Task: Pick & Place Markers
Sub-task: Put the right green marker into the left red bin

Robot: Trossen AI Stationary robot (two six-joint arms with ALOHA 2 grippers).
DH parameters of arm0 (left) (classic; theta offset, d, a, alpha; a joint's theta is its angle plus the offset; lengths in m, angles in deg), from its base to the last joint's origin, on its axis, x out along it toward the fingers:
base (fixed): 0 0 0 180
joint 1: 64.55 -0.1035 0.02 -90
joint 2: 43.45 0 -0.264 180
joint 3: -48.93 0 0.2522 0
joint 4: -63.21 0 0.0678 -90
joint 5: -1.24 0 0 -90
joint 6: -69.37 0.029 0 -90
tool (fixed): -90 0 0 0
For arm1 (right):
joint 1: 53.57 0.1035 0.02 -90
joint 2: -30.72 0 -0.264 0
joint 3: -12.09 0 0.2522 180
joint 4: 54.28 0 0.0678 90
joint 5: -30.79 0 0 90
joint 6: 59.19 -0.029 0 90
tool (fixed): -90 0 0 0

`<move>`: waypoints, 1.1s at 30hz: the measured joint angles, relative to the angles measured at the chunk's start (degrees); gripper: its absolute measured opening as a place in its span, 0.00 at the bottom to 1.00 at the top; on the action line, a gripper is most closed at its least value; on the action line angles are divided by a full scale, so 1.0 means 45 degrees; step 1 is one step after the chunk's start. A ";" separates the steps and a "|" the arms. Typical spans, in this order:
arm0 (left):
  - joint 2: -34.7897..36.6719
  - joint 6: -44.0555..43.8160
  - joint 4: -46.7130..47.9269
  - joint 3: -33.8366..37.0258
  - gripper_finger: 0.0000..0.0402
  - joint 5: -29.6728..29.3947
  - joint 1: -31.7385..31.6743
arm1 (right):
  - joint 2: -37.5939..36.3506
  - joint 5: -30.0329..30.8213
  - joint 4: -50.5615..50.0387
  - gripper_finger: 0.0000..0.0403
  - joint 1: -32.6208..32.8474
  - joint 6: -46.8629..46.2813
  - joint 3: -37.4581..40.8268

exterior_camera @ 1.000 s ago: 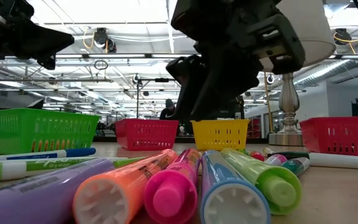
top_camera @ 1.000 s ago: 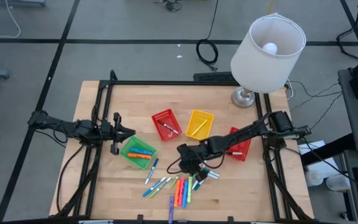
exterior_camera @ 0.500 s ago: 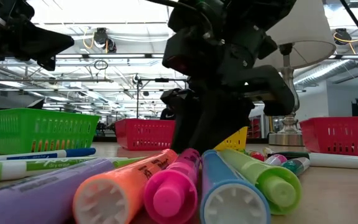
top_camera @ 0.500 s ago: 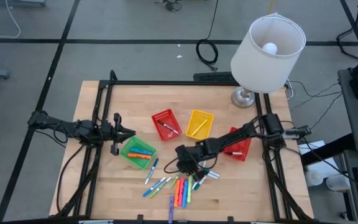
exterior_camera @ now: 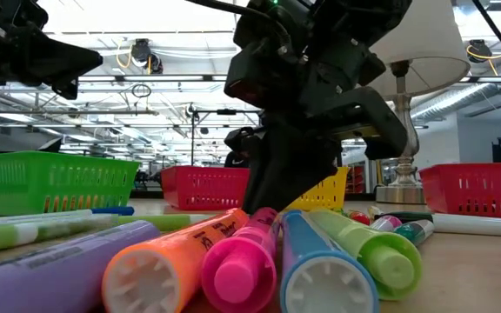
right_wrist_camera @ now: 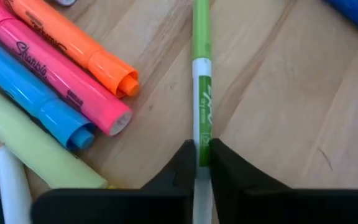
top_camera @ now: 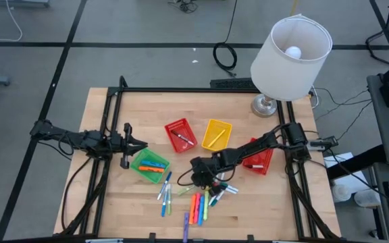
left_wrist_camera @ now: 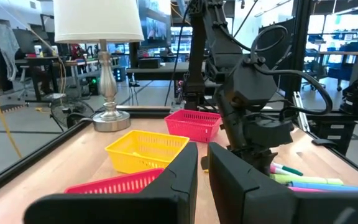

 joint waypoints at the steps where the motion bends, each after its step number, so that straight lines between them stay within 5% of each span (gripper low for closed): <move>1: 0.0000 -0.0001 0.0000 0.0003 0.12 0.0000 0.0000 | 0.0000 0.0021 0.0028 0.03 -0.0010 0.0064 0.0000; 8: 0.0000 -0.0234 0.0000 0.0004 0.12 0.0005 0.0000 | 0.0001 0.0416 0.0056 0.07 -0.0006 0.0616 0.0015; 18: 0.0002 -0.0321 0.0140 0.0003 0.12 0.0029 0.0000 | -0.1716 0.2697 -0.0184 0.03 0.0316 0.0444 0.0077; 28: 0.0000 -0.0321 0.0299 0.0009 0.12 0.0024 0.0000 | -0.3623 0.3984 0.2796 0.03 -0.0250 -0.3056 0.0198; 33: 0.0000 -0.0341 0.0181 0.0009 0.12 0.0019 0.0000 | -0.3648 0.2594 0.4705 0.03 -0.1424 -0.5067 0.0885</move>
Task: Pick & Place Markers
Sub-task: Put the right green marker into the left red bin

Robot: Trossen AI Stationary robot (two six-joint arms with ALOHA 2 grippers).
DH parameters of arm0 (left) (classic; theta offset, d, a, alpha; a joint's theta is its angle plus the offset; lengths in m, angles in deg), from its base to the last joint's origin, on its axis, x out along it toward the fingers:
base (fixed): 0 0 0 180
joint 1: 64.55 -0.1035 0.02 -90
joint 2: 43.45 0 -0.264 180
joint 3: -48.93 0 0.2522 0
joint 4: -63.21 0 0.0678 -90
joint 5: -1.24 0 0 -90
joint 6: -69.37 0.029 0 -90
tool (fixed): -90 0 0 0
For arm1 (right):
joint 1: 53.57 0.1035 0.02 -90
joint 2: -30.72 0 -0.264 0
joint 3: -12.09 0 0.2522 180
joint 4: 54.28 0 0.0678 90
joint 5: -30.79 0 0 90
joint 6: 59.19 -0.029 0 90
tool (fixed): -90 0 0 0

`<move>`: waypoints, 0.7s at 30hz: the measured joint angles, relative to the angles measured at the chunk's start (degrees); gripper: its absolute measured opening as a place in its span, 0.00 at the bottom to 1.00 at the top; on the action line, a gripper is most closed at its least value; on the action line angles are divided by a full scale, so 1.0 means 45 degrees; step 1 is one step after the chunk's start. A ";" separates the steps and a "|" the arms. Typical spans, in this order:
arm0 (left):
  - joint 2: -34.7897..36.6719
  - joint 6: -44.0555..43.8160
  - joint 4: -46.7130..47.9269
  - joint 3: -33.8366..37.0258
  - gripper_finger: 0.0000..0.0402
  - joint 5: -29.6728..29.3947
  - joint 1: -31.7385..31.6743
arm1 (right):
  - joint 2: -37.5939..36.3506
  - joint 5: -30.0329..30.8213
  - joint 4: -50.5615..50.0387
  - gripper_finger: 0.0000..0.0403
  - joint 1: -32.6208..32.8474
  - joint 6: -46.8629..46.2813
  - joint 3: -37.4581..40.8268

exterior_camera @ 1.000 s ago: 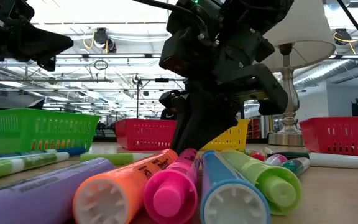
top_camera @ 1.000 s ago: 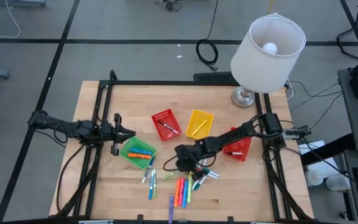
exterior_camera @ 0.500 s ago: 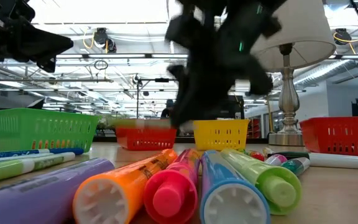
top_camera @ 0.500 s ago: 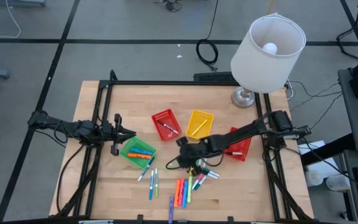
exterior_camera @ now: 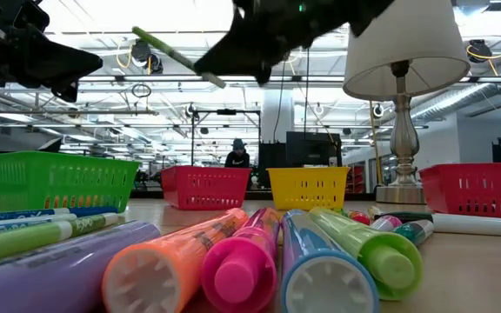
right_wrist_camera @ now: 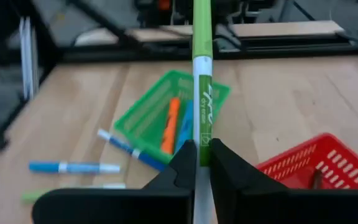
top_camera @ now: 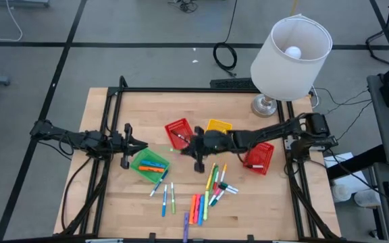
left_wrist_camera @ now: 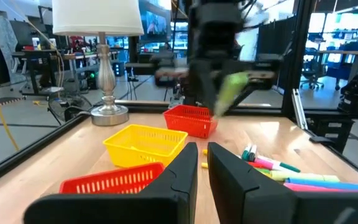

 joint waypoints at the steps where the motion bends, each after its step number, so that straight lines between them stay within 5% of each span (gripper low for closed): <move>1: 0.0005 0.0000 -0.0027 0.0000 0.12 0.0000 0.0000 | 0.0005 -0.0174 0.0494 0.03 -0.0233 -0.0420 0.0215; 8: 0.0000 0.0004 -0.0168 0.0000 0.12 0.0000 0.0000 | 0.0015 0.0005 0.3543 0.03 -0.1751 -0.2955 0.1963; 12: 0.0000 0.0076 -0.0233 0.0000 0.12 -0.0019 0.0000 | 0.0155 0.1276 0.3430 0.03 -0.2105 -0.3098 0.2088; 21: 0.0003 0.0408 -0.0446 -0.0002 0.12 -0.0037 0.0000 | 0.1720 0.1341 0.3767 0.03 -0.1991 -0.3660 0.1184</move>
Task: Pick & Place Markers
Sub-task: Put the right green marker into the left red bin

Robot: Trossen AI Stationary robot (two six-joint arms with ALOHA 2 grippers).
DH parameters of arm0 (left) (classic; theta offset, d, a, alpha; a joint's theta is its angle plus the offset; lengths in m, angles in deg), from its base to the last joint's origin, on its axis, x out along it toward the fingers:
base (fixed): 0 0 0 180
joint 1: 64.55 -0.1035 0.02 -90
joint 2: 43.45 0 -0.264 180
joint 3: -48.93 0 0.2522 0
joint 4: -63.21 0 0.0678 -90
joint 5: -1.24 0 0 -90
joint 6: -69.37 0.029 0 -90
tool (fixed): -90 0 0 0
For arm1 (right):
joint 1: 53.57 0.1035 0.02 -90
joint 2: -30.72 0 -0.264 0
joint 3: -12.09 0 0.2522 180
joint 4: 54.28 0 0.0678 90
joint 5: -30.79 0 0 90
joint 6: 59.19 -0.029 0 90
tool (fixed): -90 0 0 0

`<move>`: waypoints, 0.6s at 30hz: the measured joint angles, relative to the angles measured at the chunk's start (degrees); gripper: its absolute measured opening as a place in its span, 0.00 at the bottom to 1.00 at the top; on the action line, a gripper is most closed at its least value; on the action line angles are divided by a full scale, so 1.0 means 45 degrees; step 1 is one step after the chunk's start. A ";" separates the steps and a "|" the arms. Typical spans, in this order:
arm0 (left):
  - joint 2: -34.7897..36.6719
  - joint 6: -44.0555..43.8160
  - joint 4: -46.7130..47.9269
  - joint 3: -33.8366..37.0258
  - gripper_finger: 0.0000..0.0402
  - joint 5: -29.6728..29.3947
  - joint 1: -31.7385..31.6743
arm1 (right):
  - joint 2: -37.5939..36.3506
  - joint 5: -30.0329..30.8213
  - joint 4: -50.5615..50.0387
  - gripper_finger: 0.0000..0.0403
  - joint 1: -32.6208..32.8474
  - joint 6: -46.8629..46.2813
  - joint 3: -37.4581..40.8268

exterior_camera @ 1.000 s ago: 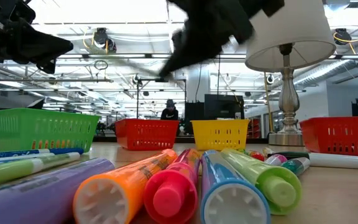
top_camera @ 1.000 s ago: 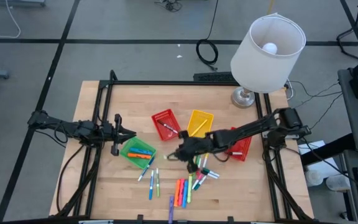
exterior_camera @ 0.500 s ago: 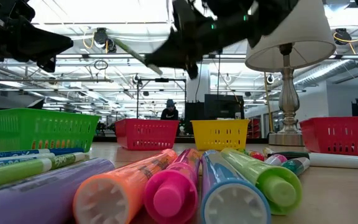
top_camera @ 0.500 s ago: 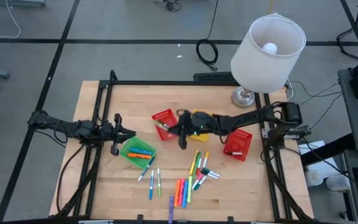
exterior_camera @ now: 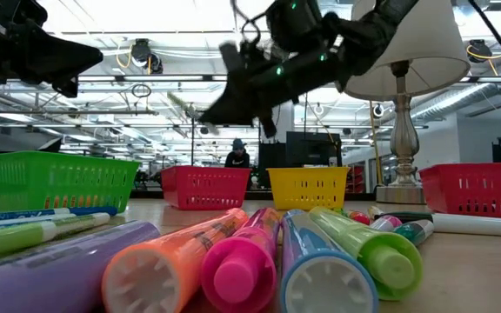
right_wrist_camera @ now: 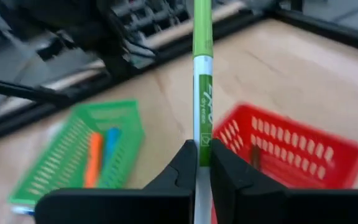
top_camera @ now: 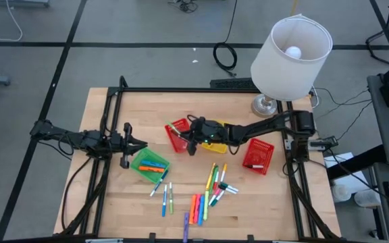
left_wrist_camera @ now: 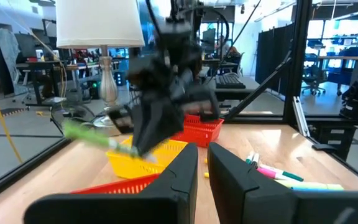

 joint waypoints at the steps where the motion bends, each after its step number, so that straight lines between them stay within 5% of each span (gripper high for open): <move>1: -0.0003 0.0000 -0.0025 -0.0003 0.12 0.0003 0.0000 | 0.0140 0.0068 -0.0010 0.03 -0.0008 -0.0031 0.0000; 18: -0.0001 -0.0068 -0.0100 -0.0003 0.12 0.0017 0.0000 | 0.0223 0.0137 -0.0601 0.03 0.0061 -0.0682 -0.0034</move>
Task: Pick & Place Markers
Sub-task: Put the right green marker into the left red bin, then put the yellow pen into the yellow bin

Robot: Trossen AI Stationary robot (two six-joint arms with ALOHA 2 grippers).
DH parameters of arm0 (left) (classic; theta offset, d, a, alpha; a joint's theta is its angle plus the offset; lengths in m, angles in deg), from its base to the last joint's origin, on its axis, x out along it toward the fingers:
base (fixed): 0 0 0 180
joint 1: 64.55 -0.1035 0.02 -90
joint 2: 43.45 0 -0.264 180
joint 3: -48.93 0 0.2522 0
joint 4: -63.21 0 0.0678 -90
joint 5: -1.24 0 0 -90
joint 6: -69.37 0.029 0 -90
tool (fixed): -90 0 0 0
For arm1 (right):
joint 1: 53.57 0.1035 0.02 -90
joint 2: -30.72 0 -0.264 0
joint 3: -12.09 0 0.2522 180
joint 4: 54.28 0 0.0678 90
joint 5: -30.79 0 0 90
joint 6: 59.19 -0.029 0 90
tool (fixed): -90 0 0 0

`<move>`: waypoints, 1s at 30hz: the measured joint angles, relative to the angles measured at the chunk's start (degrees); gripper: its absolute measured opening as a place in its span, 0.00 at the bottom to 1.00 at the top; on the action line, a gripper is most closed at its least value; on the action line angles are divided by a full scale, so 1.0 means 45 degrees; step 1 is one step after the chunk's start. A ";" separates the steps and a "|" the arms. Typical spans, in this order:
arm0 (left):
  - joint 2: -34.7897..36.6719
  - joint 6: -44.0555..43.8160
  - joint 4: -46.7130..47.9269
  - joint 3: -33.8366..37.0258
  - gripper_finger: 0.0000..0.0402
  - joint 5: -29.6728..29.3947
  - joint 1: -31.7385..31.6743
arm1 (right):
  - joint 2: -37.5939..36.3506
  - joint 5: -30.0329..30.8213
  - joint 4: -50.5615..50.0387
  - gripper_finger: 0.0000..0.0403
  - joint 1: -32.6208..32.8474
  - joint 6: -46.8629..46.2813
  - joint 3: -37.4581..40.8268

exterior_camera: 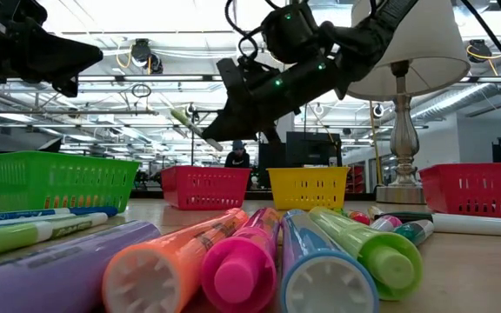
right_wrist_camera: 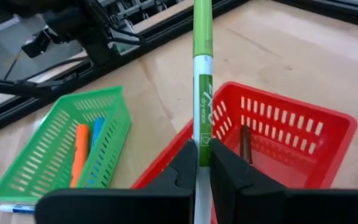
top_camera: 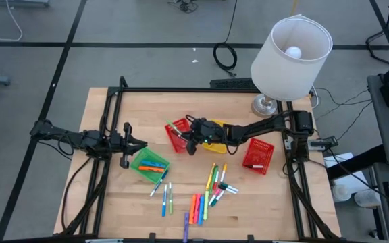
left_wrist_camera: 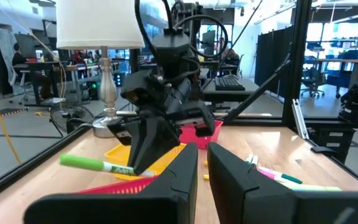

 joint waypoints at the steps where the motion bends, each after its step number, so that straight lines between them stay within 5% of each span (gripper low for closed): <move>1: -0.0001 -0.0005 0.0009 0.0000 0.12 0.0000 0.0000 | 0.0001 0.0001 0.0017 0.03 0.0017 0.0028 0.0000; 30: -0.0002 -0.0026 0.0010 0.0000 0.12 0.0015 0.0000 | -0.0005 -0.0008 -0.0658 0.01 0.0007 0.0087 0.0005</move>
